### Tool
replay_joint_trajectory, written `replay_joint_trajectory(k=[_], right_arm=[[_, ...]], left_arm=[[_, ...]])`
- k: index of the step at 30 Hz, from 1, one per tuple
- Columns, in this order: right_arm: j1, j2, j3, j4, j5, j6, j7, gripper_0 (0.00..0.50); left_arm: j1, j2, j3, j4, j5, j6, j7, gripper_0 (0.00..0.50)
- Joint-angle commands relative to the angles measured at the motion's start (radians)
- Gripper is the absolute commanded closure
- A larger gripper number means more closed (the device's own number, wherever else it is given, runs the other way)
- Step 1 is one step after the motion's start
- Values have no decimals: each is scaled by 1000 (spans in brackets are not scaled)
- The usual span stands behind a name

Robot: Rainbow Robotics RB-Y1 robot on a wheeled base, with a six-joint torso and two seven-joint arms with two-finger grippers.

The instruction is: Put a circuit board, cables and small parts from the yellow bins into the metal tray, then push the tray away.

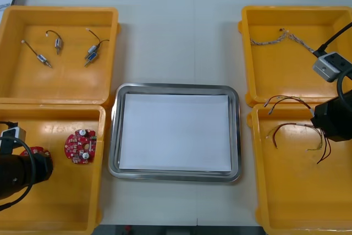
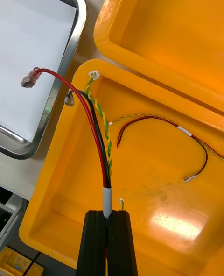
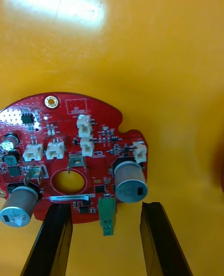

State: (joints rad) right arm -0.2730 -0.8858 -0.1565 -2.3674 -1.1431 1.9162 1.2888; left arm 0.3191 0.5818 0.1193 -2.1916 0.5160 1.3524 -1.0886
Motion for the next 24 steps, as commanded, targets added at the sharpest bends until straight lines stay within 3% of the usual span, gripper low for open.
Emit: replay_joint_trajectory(k=[1,6,9,19,24], right_arm=[[-20,-36,-35,-6,-7,4,-31,500],[-20,-36,-35,-6,-7,4,-31,500],[-20,-36,-35,-6,-7,4,-31,500],[-20,-36,-35,-6,-7,4,-31,500],[-20,-36,-35,-6,-7,4,-31,500]], left_arm=[[34,-19,-29,12,-22,-30,-120,81],[35,-25,-44,13,-30,-36,-119,95],[35,-30,-47,13,-34,-38,-120,130],[38,-34,-53,13,-47,-36,-123,499],[38,-34,-53,13,-47,-42,-129,500]])
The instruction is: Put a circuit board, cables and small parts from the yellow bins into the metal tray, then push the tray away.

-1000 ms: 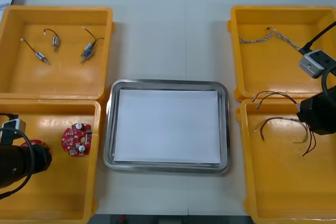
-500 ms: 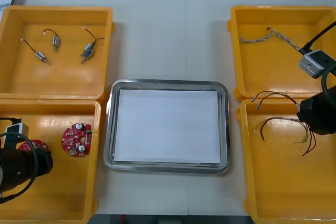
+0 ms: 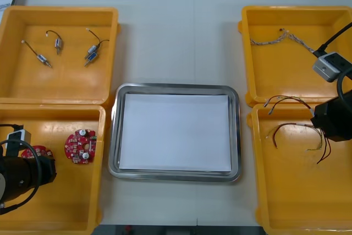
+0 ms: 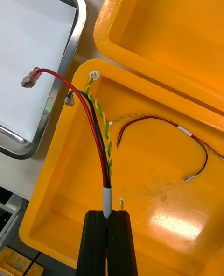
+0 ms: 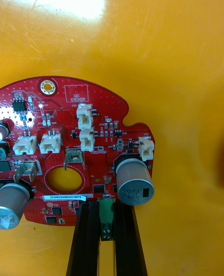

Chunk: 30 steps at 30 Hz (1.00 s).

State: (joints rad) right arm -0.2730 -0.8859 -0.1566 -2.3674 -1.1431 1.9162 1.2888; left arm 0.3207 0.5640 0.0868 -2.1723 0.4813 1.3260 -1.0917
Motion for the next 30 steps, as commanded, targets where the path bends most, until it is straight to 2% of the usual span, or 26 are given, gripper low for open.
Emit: replay_joint_trajectory(k=[1,7,12,16,24,30], right_arm=[[-20,-36,-35,-6,-7,4,-31,500],[-20,-36,-35,-6,-7,4,-31,500],[-20,-36,-35,-6,-7,4,-31,500],[-20,-36,-35,-6,-7,4,-31,500],[-20,-36,-35,-6,-7,4,-31,500],[-20,-36,-35,-6,-7,4,-31,500]], left_arm=[[37,-16,-18,-7,-10,-18,-128,500],[23,5,39,-44,23,33,-142,500],[14,39,128,-112,123,136,-143,500],[6,60,185,-162,175,193,-139,500],[-72,106,294,-254,281,417,-109,500],[-137,151,315,-317,350,536,-2,500]])
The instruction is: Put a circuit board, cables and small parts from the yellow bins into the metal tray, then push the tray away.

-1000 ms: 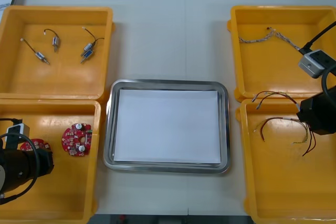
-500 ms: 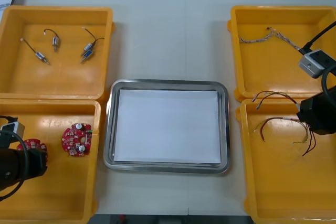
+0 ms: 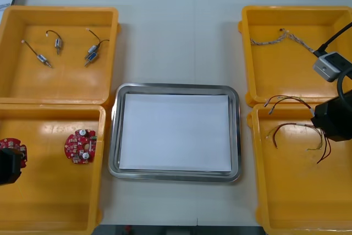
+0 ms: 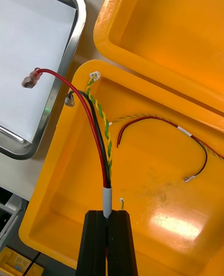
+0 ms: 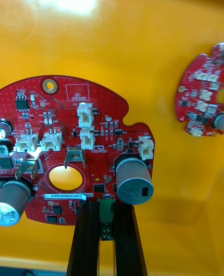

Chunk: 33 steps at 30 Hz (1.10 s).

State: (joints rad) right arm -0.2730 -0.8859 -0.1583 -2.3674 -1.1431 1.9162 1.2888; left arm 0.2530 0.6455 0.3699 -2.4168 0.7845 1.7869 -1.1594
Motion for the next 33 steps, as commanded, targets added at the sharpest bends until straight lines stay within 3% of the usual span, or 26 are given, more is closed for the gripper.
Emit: replay_joint_trajectory(k=[1,11,18,24,33], right_arm=[[-20,-36,-33,-6,-7,4,-31,500],[-20,-36,-33,-6,-7,4,-31,500],[-20,-36,-33,-6,-7,4,-31,500],[-20,-36,-33,-6,-7,4,-31,500],[-20,-36,-33,-6,-7,4,-31,500]], left_arm=[[-87,79,32,-77,62,101,86,500],[-207,180,9,-111,223,133,280,500],[-308,260,-109,-110,266,133,425,500],[-409,318,-206,-91,363,133,558,500],[-571,372,-434,-70,355,43,730,500]])
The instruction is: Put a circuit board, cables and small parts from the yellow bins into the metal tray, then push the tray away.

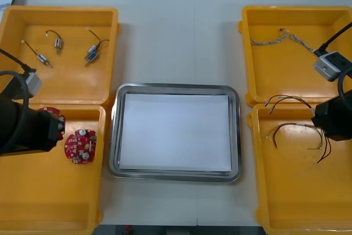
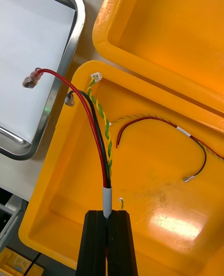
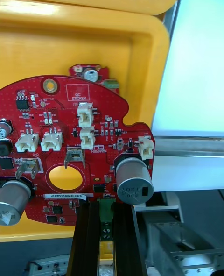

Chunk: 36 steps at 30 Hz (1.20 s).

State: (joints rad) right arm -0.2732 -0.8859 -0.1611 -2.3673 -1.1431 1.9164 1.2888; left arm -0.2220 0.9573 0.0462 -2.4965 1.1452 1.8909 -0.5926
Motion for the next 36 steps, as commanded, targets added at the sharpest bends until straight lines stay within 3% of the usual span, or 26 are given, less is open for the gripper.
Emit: replay_joint_trajectory(k=[1,7,22,29,36], right_arm=[[-20,-36,-31,-6,-7,3,-31,500],[-20,-36,-31,-6,-7,3,-31,500],[-20,-36,-31,-6,-7,3,-31,500],[-20,-36,-31,-6,-7,3,-31,500],[-20,-36,-31,-6,-7,3,-31,500]], left_arm=[[-115,67,-144,19,-12,-88,177,500],[-238,100,-313,76,-32,-173,211,500],[-553,83,-721,156,-128,-289,418,500],[-652,21,-850,172,-167,-303,490,500],[-662,-69,-933,203,-268,-303,514,500]])
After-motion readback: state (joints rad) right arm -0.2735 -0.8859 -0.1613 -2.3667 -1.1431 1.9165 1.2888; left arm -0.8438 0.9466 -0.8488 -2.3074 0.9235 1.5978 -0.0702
